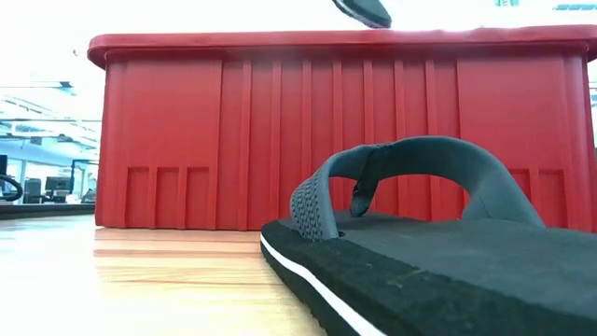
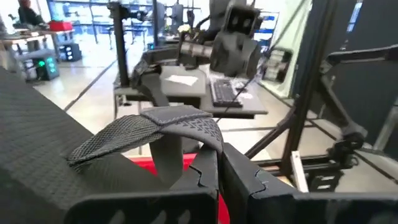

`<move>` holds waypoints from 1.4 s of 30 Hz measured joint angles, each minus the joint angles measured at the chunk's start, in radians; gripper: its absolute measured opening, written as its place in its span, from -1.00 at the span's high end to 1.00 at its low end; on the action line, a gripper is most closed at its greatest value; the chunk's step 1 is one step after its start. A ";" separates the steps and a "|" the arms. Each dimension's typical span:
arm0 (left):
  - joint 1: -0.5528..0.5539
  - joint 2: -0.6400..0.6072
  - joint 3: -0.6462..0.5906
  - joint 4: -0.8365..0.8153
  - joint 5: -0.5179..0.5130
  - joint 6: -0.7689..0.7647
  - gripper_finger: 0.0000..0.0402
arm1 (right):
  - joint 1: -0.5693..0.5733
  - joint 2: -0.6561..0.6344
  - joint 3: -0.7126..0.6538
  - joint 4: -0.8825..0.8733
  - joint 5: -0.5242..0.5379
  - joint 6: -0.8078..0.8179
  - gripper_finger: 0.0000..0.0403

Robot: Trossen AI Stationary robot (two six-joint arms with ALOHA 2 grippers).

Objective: Pick and place slides into bin
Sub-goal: Put the right slipper into the bin

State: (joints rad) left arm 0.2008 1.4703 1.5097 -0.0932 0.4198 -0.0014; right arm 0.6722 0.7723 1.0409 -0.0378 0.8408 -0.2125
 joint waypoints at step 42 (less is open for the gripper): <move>0.170 0.593 0.033 0.575 0.335 -0.349 1.00 | -0.300 -0.025 0.114 -0.334 0.176 -0.138 1.00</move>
State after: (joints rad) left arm 0.3710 2.0637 1.5426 0.4813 0.7548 -0.3503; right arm 0.3717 0.7471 1.1549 -0.3718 1.0172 -0.3505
